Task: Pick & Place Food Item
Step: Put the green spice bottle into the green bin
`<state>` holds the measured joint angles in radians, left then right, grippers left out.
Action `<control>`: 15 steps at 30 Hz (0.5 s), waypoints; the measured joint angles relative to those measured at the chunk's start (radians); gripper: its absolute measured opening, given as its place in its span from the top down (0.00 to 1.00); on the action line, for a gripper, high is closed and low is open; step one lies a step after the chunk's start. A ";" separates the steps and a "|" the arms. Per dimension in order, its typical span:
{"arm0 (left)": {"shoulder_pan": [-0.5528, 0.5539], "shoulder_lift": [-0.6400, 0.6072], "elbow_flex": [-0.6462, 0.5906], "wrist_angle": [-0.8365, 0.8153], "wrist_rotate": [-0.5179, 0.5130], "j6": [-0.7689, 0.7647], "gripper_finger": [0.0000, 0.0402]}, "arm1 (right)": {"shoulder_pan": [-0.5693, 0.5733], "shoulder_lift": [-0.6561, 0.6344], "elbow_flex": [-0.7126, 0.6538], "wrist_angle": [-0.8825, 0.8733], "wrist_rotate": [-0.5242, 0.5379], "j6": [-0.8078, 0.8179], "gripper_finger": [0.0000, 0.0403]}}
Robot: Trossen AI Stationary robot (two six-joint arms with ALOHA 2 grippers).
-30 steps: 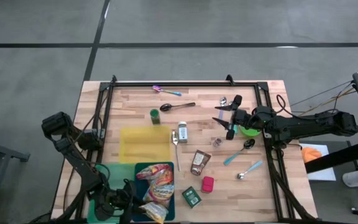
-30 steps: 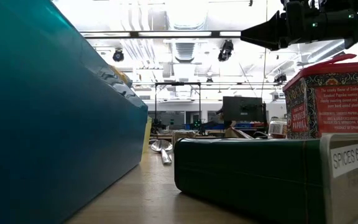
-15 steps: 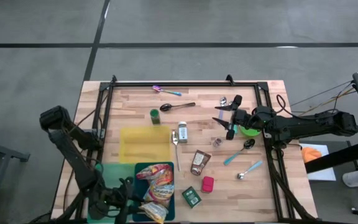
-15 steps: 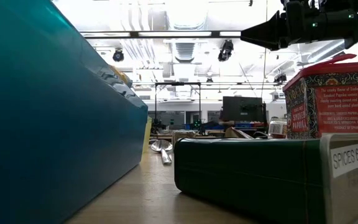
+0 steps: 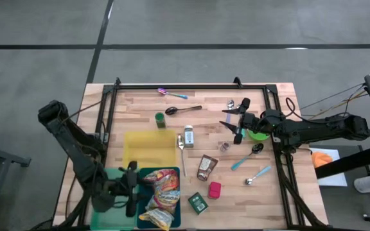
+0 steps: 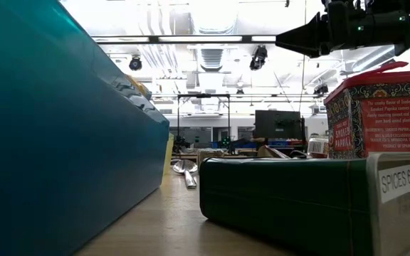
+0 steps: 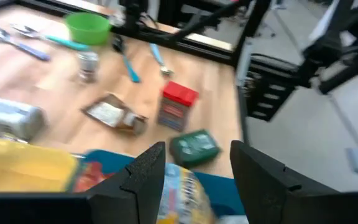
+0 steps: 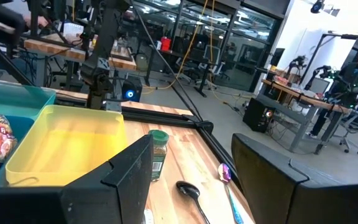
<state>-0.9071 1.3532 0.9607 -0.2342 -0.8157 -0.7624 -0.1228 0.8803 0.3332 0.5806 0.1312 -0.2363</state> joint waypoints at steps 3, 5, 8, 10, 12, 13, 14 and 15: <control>0.055 -0.023 0.000 -0.013 0.000 0.086 0.55 | 0.000 0.000 0.000 0.000 0.000 0.000 0.47; 0.094 -0.032 0.000 -0.013 0.000 0.169 0.55 | 0.000 0.000 0.000 0.000 0.000 0.000 0.47; 0.155 -0.045 -0.001 -0.014 -0.002 0.309 0.55 | 0.000 0.000 0.000 0.000 0.000 0.000 0.47; 0.203 -0.065 0.000 -0.014 -0.029 0.389 0.55 | 0.000 0.000 0.000 0.000 0.000 0.000 0.47; 0.256 -0.087 0.007 -0.004 -0.073 0.452 0.55 | 0.000 0.000 0.000 0.000 0.000 0.000 0.47; 0.285 -0.097 0.009 0.005 -0.096 0.485 0.55 | 0.000 0.000 0.000 0.000 0.000 0.000 0.47; 0.317 -0.106 0.010 0.015 -0.112 0.524 0.55 | 0.000 0.000 0.000 0.000 0.000 0.000 0.47; 0.350 -0.114 0.010 0.023 -0.116 0.570 0.55 | 0.000 0.000 0.000 0.000 0.000 0.000 0.47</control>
<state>-0.5573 1.2396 0.9703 -0.2115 -0.9320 -0.1927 -0.1226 0.8803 0.3332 0.5804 0.1314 -0.2363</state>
